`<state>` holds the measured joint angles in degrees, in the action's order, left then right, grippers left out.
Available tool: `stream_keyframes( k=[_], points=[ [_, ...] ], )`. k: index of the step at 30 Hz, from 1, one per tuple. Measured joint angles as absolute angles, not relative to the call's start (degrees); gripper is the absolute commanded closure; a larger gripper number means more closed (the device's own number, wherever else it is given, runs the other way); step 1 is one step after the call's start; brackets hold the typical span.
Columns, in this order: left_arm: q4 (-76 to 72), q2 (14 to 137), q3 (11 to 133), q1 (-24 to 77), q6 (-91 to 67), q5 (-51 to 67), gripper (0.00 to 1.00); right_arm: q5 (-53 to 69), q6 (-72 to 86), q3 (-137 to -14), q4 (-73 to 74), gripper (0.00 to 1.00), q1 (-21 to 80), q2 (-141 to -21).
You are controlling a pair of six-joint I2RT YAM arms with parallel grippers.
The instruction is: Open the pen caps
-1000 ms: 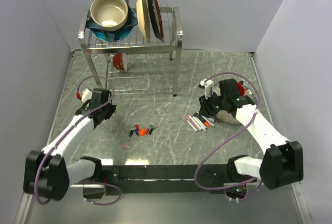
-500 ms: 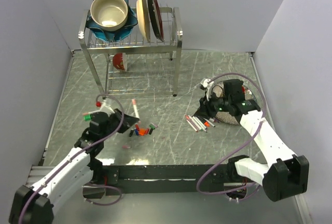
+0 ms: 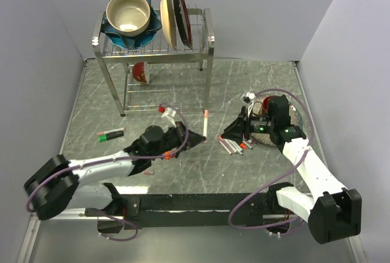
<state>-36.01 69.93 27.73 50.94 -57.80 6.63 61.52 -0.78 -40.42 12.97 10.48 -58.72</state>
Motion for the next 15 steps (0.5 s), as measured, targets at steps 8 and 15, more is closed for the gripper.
stream_keyframes(
  k=[8, 15],
  points=[
    [-40.9, 80.1, 35.7, 54.1, -56.6, 4.9, 0.99, 62.0, 17.3, -35.2, -0.8, 0.45, 10.3, -56.6],
    [-42.2, 84.6, 37.7, 56.2, -56.6, 4.8, 0.99, 60.2, 23.0, -34.3, -6.1, 0.44, 10.3, -54.7]
  ],
)
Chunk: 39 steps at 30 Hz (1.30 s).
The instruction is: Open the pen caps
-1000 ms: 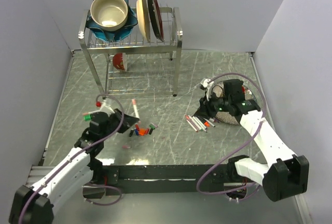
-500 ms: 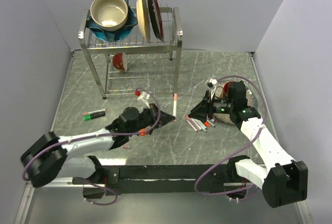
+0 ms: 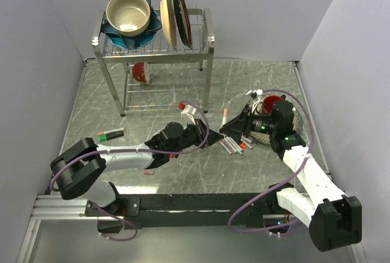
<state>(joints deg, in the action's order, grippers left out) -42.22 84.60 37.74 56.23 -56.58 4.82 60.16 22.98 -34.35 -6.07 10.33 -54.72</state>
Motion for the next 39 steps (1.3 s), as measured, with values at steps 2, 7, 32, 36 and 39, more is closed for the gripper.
stream_keyframes(
  k=[2, 7, 32, 36, 39],
  points=[
    [-42.2, 85.1, 38.3, 56.9, -56.4, 4.7, 0.99, 59.5, 23.5, -34.3, -6.4, 0.44, 10.3, -54.8],
    [-42.2, 85.3, 38.4, 57.8, -56.4, 3.9, 0.99, 58.0, 23.2, -34.3, -6.4, 0.44, 10.3, -54.7],
    [-45.1, 82.4, 37.6, 59.7, -56.4, -3.4, 0.98, 58.9, 22.0, -34.5, -5.7, 0.44, 6.2, -54.6],
    [-46.5, 83.5, 37.8, 60.4, -56.4, -2.6, 0.94, 58.9, 24.5, -34.0, -7.3, 0.48, 6.2, -54.7],
    [-47.1, 84.8, 38.2, 60.8, -56.2, -1.9, 0.91, 59.0, 25.8, -34.0, -8.3, 0.70, 6.2, -54.8]
  ],
)
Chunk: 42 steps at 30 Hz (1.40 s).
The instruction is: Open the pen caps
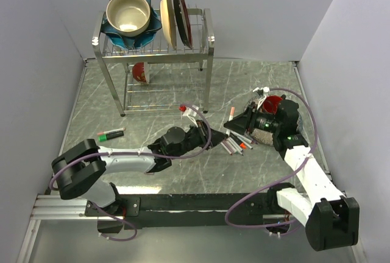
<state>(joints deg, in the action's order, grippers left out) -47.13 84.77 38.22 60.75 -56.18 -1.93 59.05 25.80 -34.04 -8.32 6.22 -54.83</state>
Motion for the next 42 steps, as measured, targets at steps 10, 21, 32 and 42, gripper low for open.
stream_keyframes(
  k=[10, 21, 32, 42],
  points=[
    [-48.4, 85.5, 38.7, 61.1, -53.9, -0.7, 0.32, 62.6, 25.7, -34.1, -8.4, 1.00, 6.1, -55.7],
    [-47.4, 75.2, 36.9, 60.5, -49.3, -4.9, 0.31, 70.6, 4.1, -39.1, 7.5, 1.00, 6.1, -58.5],
    [-44.1, 81.9, 43.8, 59.7, -49.3, -4.8, 0.56, 72.9, -2.0, -39.6, 12.2, 1.00, 6.1, -59.3],
    [-40.1, 85.5, 47.4, 59.5, -50.3, -5.6, 0.99, 72.6, -1.8, -39.6, 13.0, 1.00, 5.9, -59.3]
  ],
)
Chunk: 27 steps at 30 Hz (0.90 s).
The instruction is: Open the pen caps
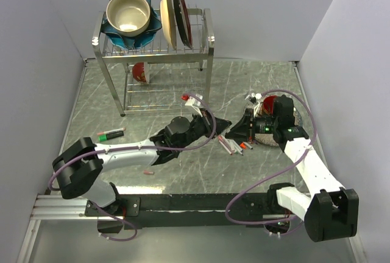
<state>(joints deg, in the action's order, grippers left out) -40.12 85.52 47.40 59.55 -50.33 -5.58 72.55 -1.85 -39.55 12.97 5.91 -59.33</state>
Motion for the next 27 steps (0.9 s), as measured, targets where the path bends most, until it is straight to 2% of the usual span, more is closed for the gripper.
stream_keyframes(
  k=[7, 17, 22, 27],
  points=[
    [-37.8, 84.1, 47.3, 60.2, -51.9, -9.8, 0.99, 72.3, -3.0, -40.3, 14.5, 1.00, 5.9, -59.7],
    [-30.5, 70.5, 41.1, 60.6, -54.7, -16.5, 0.99, 72.3, -10.0, -46.3, 16.1, 1.00, 11.7, -62.5],
    [-29.5, 61.1, 37.8, 53.1, -54.3, -27.1, 0.99, 65.6, -13.5, -46.7, 23.3, 1.00, 11.9, -64.3],
    [-27.0, 53.2, 35.4, 50.3, -54.8, -30.3, 0.99, 56.0, -15.0, -46.7, 26.4, 1.00, 13.1, -66.5]
  ],
)
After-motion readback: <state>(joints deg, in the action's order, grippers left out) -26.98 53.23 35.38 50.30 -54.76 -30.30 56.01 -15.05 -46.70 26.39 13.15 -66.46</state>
